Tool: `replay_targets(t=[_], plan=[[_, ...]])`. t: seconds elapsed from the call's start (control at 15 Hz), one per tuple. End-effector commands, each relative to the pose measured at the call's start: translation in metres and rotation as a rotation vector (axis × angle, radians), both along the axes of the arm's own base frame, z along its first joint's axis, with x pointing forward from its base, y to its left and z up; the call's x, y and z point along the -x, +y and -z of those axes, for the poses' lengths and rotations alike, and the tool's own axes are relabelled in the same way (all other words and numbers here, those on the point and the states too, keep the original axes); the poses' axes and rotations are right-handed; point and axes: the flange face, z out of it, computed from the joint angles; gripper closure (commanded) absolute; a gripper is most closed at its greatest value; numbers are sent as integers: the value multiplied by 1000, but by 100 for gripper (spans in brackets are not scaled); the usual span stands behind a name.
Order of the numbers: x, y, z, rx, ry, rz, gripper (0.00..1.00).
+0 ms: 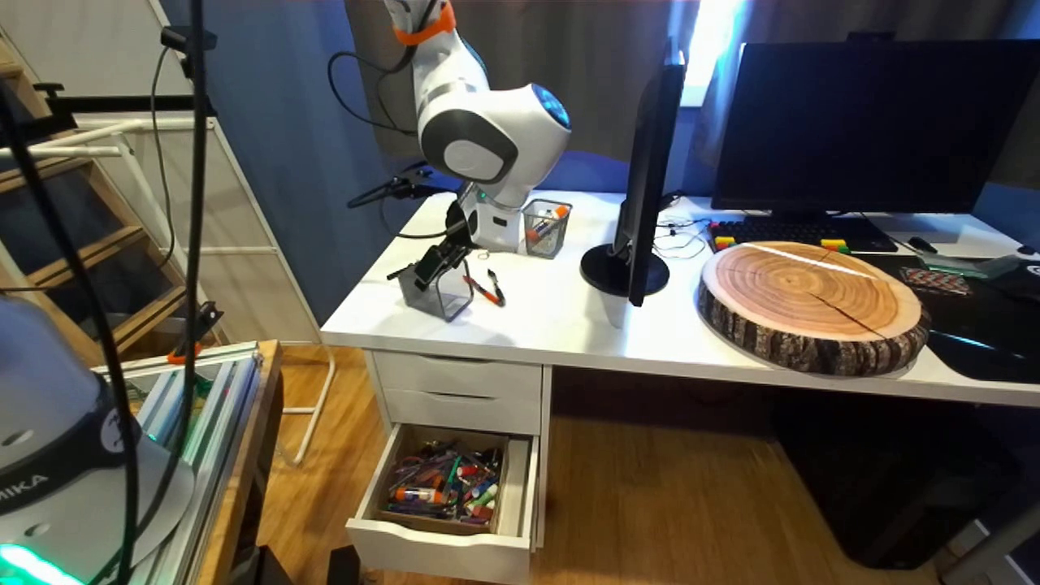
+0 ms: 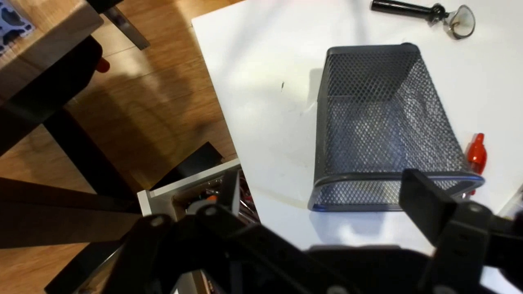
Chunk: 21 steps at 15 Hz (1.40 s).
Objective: Correctly position the small bin, then place a pen in it
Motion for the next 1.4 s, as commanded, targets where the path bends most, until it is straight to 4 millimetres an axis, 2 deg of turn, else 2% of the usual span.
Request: replay_targets(t=[0.0, 0.2, 0.33, 0.53, 0.6, 0.67, 0.73, 0.87, 1.07, 1.33], plan=[[-2, -2, 16, -51, 10, 51, 0], [-2, -6, 22, -74, 29, 83, 0], [6, -7, 35, -60, 130, 95, 0], [16, -8, 50, -68, 199, 98, 4], [18, -8, 54, -65, 215, 104, 12], [18, -8, 56, -71, 222, 106, 13], [19, -8, 58, -76, 229, 112, 37], [19, -5, 63, -110, 250, 139, 45], [18, 2, 68, -124, 257, 180, 67], [18, 12, 45, -118, 203, 137, 95]])
